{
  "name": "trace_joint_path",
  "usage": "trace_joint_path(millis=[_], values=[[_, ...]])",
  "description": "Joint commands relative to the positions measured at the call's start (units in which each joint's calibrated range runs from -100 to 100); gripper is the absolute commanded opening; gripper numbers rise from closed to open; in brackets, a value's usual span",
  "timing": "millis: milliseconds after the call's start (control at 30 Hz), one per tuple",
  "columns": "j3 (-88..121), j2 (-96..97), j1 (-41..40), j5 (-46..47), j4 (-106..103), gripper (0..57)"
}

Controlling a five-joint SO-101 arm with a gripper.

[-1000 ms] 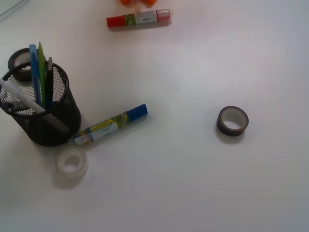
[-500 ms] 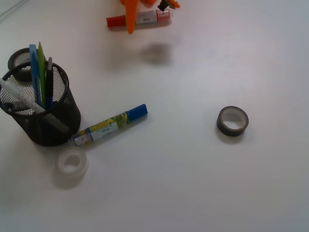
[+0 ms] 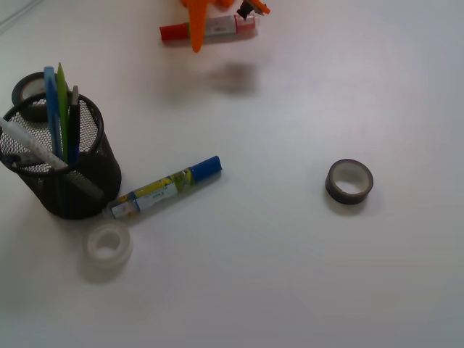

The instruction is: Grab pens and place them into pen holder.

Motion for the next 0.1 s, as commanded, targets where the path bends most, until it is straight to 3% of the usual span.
trace_joint_path(millis=[0,67], values=[[-0.32,-0.55,-0.08,-0.05,-0.23,3.5],[-0.32,-0.55,-0.08,-0.05,-0.23,3.5]])
